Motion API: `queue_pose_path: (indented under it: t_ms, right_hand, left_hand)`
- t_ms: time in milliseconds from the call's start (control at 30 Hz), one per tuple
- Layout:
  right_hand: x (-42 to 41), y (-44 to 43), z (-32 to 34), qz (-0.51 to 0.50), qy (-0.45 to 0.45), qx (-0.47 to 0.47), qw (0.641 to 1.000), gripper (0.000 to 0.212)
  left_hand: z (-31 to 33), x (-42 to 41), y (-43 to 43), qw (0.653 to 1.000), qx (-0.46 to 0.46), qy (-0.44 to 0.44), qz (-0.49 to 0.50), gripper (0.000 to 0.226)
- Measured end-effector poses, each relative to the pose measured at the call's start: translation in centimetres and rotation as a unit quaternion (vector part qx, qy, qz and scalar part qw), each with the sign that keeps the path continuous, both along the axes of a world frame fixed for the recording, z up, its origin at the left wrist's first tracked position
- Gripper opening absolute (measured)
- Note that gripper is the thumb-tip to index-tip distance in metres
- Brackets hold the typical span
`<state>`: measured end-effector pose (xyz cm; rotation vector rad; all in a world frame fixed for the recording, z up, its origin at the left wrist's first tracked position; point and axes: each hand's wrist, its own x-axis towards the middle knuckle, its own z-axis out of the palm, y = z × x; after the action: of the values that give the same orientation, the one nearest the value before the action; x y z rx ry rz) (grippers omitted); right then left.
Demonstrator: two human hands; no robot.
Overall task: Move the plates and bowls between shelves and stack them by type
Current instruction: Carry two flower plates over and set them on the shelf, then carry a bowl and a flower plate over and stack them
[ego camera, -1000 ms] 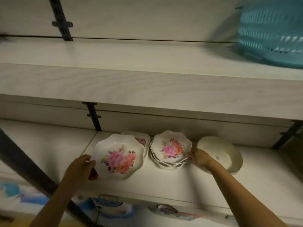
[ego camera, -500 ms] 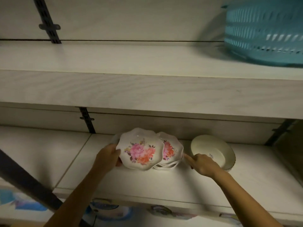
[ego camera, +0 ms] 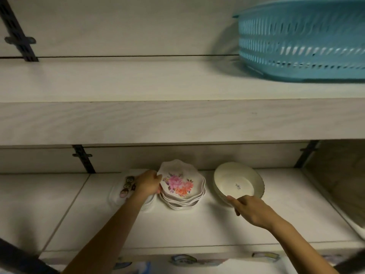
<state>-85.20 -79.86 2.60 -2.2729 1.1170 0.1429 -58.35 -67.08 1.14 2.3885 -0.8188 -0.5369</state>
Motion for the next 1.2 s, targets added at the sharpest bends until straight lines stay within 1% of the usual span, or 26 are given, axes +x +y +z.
queue_pose_path:
  t_ms: [167, 233, 367, 500, 633, 767, 967, 1067, 1200]
  right_hand:
    - [0.3, 0.3, 0.1, 0.004, 0.0, -0.005, 1.0, 0.055]
    - [0.8, 0.4, 0.3, 0.016, 0.0, -0.01, 1.0, 0.054]
    - [2.1, 1.0, 0.9, 0.057, 0.002, -0.023, 0.998, 0.051]
    - [4.0, 1.9, 1.3, 0.099, 0.013, -0.025, 0.995, 0.05]
    - [6.2, 3.3, 1.6, 0.161, 0.006, -0.033, 0.986, 0.045]
    - [9.1, 5.6, 1.7, 0.226, 0.001, -0.055, 0.973, 0.039]
    - [13.4, 10.6, 2.0, 0.293, -0.006, -0.063, 0.954, 0.046]
    - [15.2, 13.6, 2.3, 0.328, -0.005, -0.08, 0.941, 0.048]
    - [17.8, 18.6, 2.8, 0.351, -0.009, -0.093, 0.932, 0.046]
  left_hand:
    - [0.3, -0.3, 0.1, 0.997, 0.052, -0.056, -0.025, 0.037]
    - [0.8, -0.7, 0.6, 0.995, 0.055, -0.08, -0.019, 0.03]
    - [1.0, -1.3, 2.8, 0.983, 0.068, -0.168, -0.033, 0.039]
    - [1.8, -2.6, 5.6, 0.965, 0.06, -0.247, -0.06, 0.047]
    - [2.2, -3.3, 9.0, 0.96, 0.104, -0.257, -0.042, 0.038]
    - [2.4, -3.4, 13.4, 0.967, 0.096, -0.237, -0.005, 0.032]
    - [2.8, -2.9, 20.8, 0.965, 0.122, -0.224, 0.055, 0.032]
    - [2.8, -2.3, 24.6, 0.967, 0.121, -0.208, 0.087, 0.023]
    - [2.7, -1.2, 30.3, 0.97, 0.109, -0.189, 0.108, 0.029]
